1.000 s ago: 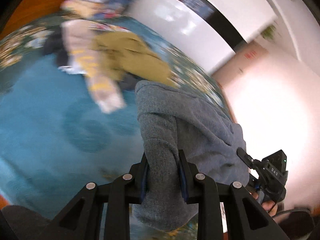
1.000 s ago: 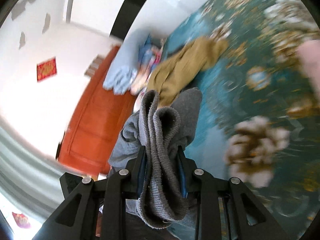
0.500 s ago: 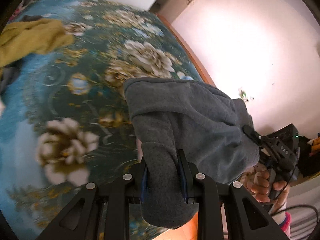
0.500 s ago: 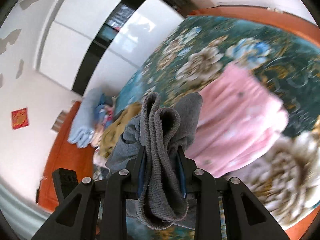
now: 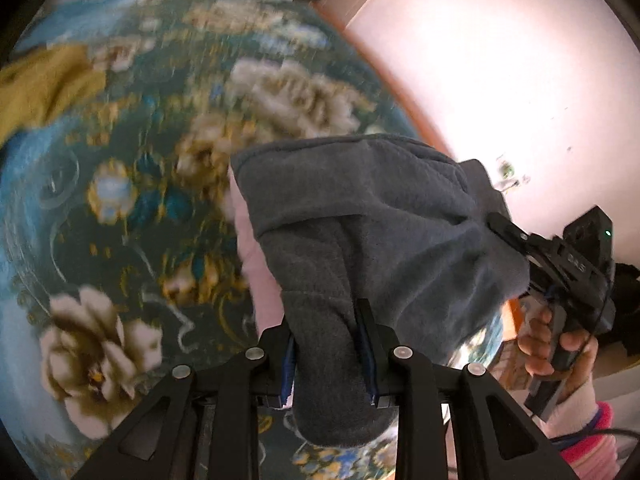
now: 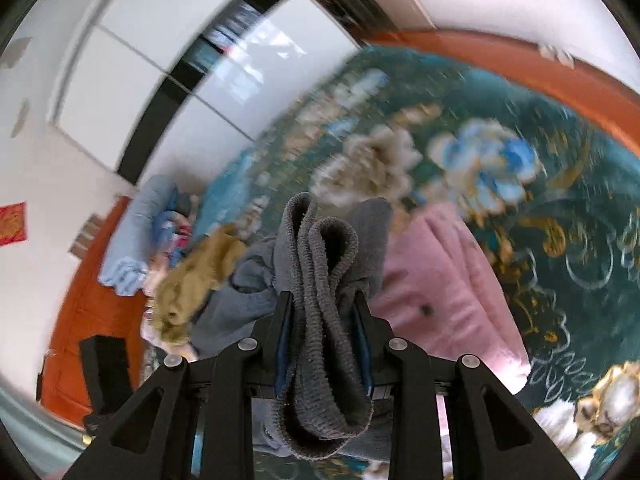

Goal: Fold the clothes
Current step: 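Lift the folded sweatshirt with both grippers onto the folded pink clothes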

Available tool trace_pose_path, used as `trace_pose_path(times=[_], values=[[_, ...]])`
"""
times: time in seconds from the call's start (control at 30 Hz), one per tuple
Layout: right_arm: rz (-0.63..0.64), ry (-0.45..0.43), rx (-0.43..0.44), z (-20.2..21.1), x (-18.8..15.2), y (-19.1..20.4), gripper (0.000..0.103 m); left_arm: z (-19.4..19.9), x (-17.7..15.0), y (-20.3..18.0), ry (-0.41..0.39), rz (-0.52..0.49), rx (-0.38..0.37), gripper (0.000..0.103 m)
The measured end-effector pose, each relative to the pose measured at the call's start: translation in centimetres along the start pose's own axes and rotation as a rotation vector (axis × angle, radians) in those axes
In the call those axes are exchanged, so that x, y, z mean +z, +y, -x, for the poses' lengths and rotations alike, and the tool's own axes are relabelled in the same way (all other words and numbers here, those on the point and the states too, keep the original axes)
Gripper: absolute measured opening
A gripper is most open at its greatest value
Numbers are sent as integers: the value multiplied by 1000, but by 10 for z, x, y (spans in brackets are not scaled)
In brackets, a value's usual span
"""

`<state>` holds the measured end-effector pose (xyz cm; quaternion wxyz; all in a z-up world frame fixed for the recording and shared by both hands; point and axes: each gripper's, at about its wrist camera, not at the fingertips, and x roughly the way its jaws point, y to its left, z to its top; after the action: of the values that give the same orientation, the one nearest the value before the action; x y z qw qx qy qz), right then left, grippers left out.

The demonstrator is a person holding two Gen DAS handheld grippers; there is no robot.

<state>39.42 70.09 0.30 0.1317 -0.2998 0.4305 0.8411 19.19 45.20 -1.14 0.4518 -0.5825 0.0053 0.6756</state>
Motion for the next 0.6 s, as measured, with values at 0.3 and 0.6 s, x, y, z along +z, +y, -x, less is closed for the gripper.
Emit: trace_pose_path(times=[0.3, 0.6], values=[[-163, 17, -11, -21, -28, -55, 30, 9, -27, 24, -5, 91, -138, 35], [-38, 17, -62, -24, -2, -20, 30, 25, -31, 19, -78, 69, -73, 34]])
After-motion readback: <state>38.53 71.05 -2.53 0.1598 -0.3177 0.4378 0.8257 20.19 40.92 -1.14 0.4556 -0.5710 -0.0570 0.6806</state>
